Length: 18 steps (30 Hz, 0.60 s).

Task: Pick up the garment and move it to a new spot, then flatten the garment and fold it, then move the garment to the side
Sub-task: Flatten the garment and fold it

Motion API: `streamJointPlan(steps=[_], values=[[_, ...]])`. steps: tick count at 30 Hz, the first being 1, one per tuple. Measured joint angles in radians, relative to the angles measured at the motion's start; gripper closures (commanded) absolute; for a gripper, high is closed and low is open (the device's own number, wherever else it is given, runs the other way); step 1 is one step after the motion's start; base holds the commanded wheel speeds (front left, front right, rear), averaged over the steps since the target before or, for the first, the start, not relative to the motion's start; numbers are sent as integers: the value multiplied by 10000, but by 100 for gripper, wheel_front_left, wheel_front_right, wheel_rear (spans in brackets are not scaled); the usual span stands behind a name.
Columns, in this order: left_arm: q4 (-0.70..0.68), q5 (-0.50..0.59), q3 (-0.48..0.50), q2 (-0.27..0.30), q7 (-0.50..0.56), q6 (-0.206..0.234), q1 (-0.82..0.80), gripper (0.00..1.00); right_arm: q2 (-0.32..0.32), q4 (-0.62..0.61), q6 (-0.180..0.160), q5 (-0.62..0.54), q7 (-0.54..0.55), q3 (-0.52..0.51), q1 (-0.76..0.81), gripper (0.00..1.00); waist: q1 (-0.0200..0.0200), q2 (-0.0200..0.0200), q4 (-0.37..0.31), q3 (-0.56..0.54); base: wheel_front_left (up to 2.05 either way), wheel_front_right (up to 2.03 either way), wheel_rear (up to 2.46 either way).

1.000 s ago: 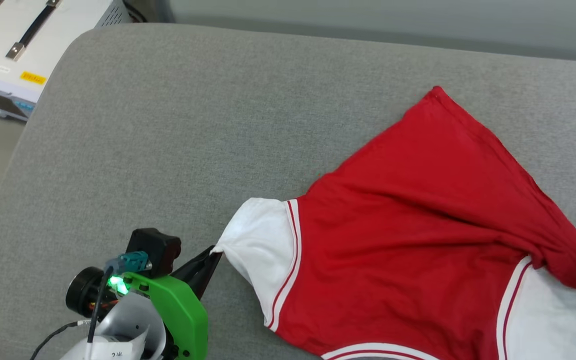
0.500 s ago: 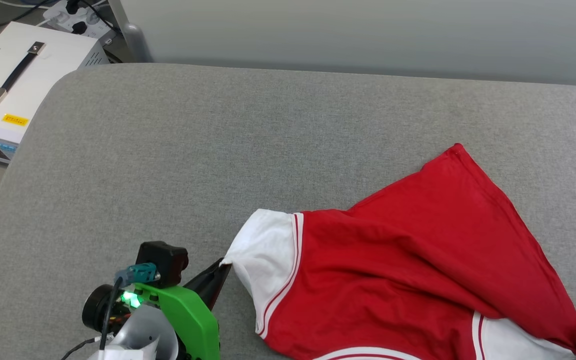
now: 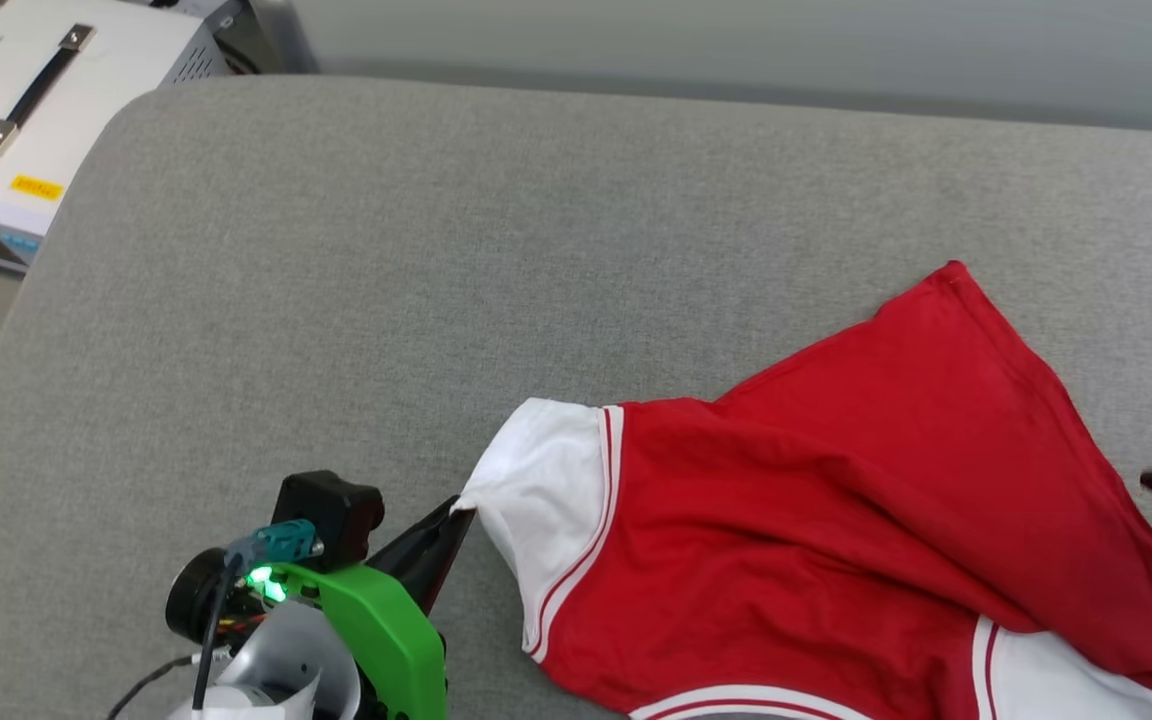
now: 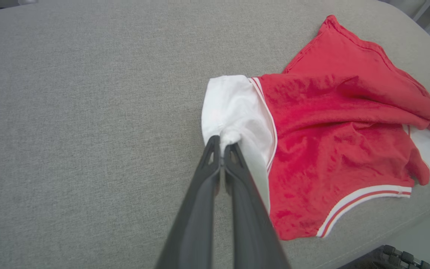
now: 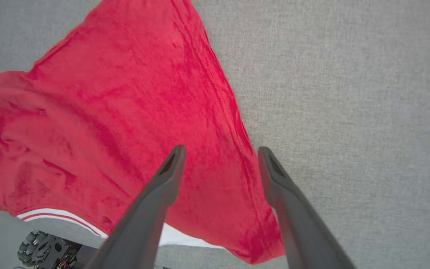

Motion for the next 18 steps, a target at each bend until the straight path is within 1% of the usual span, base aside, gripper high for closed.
streamJointPlan(steps=[2,5,9,12,18], values=[[-173,84,-10,42,38,-2,-100,100,-67,-150,0,-12,320,201,-710,0,0,0,99,203,0,0,0],[-393,109,-17,13,40,-44,-284,100,-198,-48,0,-67,669,564,-1708,0,0,0,262,535,0,0,0],[-600,153,-69,-90,38,-136,-621,100,-272,537,0,-481,863,876,-2992,0,0,0,542,1049,0,0,0],[-631,213,-94,-134,36,-190,-814,100,-318,1070,0,-867,905,1060,-3675,0,0,0,782,1446,0,0,0],[-497,244,-255,-387,-59,-341,-1034,100,-451,2226,0,-1338,736,1292,-4479,0,1,0,1355,2091,0,0,0]])
